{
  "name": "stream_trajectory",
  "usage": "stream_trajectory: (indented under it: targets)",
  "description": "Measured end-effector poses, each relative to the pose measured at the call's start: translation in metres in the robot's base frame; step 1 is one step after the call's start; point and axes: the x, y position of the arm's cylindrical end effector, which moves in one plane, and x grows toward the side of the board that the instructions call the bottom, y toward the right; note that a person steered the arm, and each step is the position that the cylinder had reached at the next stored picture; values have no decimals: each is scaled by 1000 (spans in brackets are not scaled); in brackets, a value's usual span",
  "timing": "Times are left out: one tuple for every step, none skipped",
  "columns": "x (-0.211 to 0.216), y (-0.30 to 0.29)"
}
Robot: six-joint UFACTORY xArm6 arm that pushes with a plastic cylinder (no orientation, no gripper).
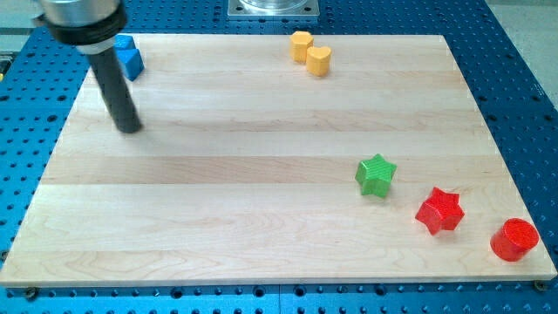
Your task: Place the green circle into the blue blocks
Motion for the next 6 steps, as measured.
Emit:
stream_trajectory:
  targets:
    - [-10, -33]
    - [-41, -21]
    - [-34, -25]
    - [-19, 16]
    - [-65, 35]
    - [-103, 37]
